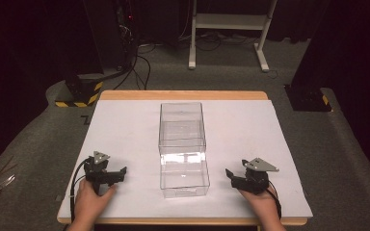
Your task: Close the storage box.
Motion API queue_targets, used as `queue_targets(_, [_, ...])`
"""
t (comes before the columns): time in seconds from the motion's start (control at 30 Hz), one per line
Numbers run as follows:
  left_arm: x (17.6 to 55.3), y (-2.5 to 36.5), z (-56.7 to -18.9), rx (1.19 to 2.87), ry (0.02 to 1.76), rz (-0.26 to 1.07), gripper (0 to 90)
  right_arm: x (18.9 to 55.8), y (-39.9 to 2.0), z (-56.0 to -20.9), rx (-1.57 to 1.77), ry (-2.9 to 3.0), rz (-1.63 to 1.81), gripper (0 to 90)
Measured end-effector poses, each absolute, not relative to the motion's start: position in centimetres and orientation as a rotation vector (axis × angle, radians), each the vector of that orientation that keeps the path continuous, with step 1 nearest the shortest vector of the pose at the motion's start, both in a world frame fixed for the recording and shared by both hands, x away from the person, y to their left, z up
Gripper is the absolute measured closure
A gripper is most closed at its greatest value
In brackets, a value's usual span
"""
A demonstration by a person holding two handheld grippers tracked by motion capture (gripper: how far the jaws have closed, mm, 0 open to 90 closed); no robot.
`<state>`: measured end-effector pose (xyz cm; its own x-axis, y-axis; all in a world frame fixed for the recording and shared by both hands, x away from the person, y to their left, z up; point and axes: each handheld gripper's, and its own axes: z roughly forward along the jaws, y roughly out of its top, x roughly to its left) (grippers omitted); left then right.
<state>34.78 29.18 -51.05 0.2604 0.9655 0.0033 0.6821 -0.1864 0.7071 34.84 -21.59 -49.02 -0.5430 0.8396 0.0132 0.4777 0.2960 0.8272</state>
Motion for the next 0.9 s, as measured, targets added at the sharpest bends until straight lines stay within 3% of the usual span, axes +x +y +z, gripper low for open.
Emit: queue_targets(0.9, [34.8, 29.2, -51.0, 1.945, 1.488, 0.620, 0.5, 32.7, -19.9, -46.2, 1.072, 2.130, 1.250, 23.2])
